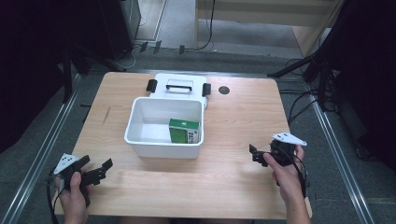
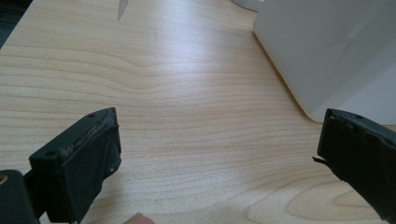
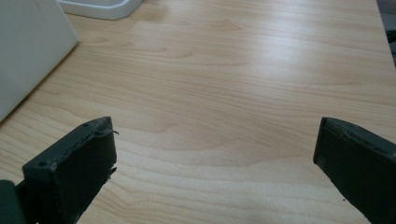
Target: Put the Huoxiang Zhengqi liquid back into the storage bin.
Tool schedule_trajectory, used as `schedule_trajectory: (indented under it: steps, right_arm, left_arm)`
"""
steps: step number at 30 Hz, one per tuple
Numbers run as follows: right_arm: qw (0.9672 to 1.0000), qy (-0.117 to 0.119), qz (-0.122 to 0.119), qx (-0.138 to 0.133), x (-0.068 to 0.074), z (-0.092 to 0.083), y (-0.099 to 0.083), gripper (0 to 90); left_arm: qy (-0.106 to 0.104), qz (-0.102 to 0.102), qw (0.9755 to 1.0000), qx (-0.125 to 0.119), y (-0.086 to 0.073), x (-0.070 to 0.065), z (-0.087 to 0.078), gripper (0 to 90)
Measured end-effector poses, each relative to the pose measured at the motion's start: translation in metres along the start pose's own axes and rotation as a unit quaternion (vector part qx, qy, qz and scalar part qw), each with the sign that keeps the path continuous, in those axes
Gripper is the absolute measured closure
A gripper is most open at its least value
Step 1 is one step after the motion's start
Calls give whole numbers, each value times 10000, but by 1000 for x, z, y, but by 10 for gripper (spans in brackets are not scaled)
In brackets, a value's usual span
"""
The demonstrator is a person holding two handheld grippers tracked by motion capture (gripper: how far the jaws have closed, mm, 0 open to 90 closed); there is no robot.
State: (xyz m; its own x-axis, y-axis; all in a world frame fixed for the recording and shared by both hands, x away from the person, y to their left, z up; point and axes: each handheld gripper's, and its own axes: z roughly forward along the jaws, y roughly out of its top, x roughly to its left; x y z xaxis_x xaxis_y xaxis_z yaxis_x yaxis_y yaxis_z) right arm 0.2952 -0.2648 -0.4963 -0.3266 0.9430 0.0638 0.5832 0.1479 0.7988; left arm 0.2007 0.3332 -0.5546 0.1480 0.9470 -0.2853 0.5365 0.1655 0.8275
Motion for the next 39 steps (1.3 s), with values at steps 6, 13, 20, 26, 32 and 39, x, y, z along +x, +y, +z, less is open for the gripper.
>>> schedule_trajectory:
  steps: [6,13,20,26,32,39]
  right_arm:
    - [9999,-104,67,-30,-10,-5,-19,0]
    - [9996,-191,164,-98,-19,-10,-36,0]
    - [9992,-240,260,-164,-26,-16,-52,0]
    - [9987,-339,326,-176,-32,-21,-62,0]
    - [9986,-342,336,-243,-40,-29,-73,0]
    - [9978,-420,408,-300,-47,-37,-82,0]
  left_arm:
    - [4,6,10000,3,0,0,0,0]
    - [1,8,10000,13,0,0,0,0]
    - [3,3,10000,6,0,0,0,1]
    - [6,12,10000,4,0,0,0,0]
    - [13,13,10000,0,0,0,0,0]
    - [10,18,10000,5,0,-1,0,1]
